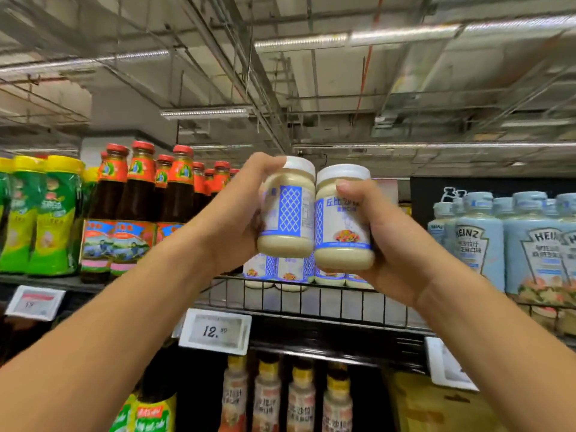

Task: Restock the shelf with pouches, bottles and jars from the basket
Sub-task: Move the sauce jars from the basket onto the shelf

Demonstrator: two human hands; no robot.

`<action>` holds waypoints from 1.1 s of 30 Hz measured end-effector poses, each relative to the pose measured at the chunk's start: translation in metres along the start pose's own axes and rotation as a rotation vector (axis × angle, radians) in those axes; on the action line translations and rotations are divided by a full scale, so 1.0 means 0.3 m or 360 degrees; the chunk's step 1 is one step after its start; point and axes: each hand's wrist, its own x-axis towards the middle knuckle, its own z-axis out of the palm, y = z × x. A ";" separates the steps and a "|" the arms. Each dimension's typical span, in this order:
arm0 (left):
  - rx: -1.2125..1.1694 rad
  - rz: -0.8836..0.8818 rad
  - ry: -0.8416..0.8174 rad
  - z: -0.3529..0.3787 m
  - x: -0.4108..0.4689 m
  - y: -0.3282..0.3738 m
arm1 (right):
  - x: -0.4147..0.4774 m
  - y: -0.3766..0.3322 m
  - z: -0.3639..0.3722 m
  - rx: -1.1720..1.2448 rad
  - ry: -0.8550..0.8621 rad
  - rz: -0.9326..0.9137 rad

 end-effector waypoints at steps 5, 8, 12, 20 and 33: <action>-0.0038 -0.0035 -0.0124 -0.074 0.040 -0.007 | 0.058 -0.003 0.015 -0.0092 0.0117 0.0028; 0.0022 0.0045 -0.0200 -0.094 0.064 -0.022 | 0.077 -0.002 0.012 -0.0190 0.0153 0.0032; 0.0183 0.0122 -0.0273 -0.100 0.113 -0.052 | 0.079 -0.002 -0.006 -0.0240 0.0144 0.0009; 0.0209 0.0192 -0.0354 -0.038 0.183 -0.104 | 0.085 0.009 -0.099 -0.0265 0.0113 0.0061; 0.0563 0.0066 -0.0455 -0.010 0.237 -0.147 | 0.102 0.019 -0.285 -0.0670 0.0146 0.0141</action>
